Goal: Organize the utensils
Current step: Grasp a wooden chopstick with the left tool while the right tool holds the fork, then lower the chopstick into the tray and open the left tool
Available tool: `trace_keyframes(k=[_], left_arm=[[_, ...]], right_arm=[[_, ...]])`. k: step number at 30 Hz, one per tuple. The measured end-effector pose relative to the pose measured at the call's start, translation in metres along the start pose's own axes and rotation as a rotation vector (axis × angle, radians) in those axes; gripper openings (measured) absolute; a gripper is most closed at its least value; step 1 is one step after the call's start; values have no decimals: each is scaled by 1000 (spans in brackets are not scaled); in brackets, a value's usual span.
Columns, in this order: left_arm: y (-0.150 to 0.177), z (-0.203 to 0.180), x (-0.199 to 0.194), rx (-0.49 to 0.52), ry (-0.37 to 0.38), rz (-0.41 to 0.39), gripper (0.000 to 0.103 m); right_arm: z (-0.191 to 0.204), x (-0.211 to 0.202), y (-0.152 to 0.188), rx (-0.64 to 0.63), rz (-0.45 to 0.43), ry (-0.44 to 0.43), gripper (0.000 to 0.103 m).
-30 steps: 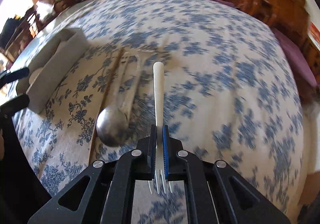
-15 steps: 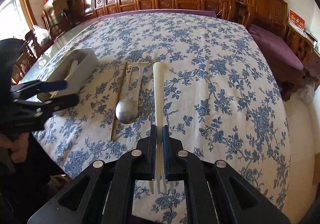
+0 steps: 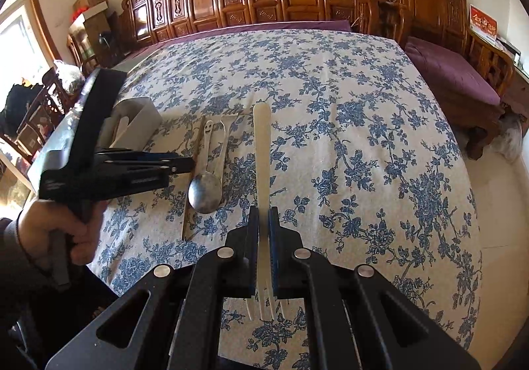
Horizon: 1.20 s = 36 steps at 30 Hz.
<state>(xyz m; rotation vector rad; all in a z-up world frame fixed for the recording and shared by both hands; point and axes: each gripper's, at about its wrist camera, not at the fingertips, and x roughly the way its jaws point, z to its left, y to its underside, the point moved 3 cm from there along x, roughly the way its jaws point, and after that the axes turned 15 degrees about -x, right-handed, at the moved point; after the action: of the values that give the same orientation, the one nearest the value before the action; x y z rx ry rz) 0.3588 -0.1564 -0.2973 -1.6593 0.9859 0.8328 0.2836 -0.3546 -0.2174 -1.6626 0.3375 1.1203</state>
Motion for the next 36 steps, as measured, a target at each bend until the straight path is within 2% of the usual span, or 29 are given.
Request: trace_keyframes(k=[5, 8, 12, 18, 23, 36], left_arm=[[-3, 4, 9, -33, -26, 11, 20], [-2, 1, 9, -7, -53, 8, 20], [3, 5, 7, 22, -90, -2, 9], [10, 27, -4, 10, -120, 12, 4], [14, 38, -24, 5, -110, -9, 4], [24, 39, -93, 70, -82, -114, 4]], right_arm=[[-1, -1, 0, 15, -6, -17, 7], [-1, -2, -1, 15, -10, -21, 7], [3, -5, -2, -2, -12, -21, 7], [10, -9, -6, -21, -21, -22, 7], [17, -14, -9, -35, -33, -24, 7], [47, -18, -16, -109, -46, -45, 7]])
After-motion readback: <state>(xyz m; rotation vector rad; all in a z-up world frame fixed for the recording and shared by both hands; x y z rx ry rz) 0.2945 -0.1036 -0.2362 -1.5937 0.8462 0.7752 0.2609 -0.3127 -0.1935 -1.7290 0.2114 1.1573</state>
